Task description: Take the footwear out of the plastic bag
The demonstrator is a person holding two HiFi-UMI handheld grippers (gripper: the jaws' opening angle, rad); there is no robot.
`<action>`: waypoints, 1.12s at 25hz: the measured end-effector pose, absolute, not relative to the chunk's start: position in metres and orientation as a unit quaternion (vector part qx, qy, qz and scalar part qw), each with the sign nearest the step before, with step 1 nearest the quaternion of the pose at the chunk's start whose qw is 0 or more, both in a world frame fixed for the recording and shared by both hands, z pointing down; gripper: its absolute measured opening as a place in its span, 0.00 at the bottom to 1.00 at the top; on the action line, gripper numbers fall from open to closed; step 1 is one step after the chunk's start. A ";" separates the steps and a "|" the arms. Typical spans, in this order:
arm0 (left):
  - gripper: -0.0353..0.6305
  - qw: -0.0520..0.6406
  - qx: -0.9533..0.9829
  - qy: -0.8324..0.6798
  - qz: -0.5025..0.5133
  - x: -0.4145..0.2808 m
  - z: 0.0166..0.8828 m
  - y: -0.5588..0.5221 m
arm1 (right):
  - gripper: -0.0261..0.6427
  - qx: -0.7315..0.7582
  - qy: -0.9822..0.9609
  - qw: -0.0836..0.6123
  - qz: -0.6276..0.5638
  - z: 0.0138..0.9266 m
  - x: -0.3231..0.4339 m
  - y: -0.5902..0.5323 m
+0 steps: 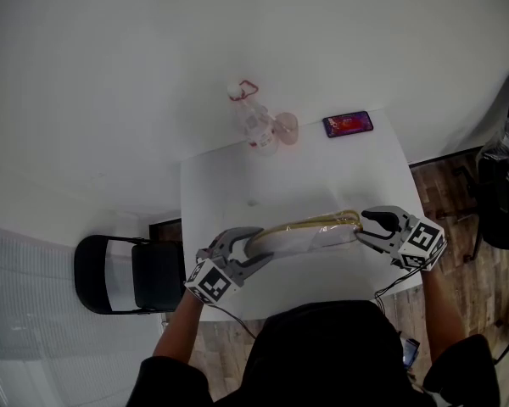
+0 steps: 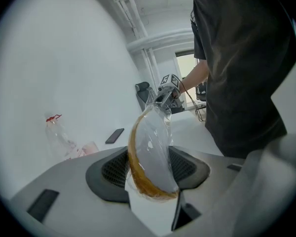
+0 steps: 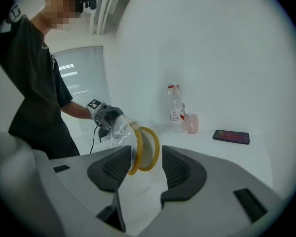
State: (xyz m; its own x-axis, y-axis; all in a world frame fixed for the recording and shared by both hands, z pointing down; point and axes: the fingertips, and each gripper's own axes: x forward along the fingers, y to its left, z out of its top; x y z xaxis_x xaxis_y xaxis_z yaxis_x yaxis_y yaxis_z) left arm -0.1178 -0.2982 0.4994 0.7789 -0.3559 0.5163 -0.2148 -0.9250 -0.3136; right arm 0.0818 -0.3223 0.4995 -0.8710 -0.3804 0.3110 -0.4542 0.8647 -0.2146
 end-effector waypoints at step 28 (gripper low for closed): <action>0.42 0.091 -0.956 0.145 -0.239 -0.119 0.473 -0.294 | 0.22 0.073 -0.969 0.089 0.219 0.465 0.063 -0.291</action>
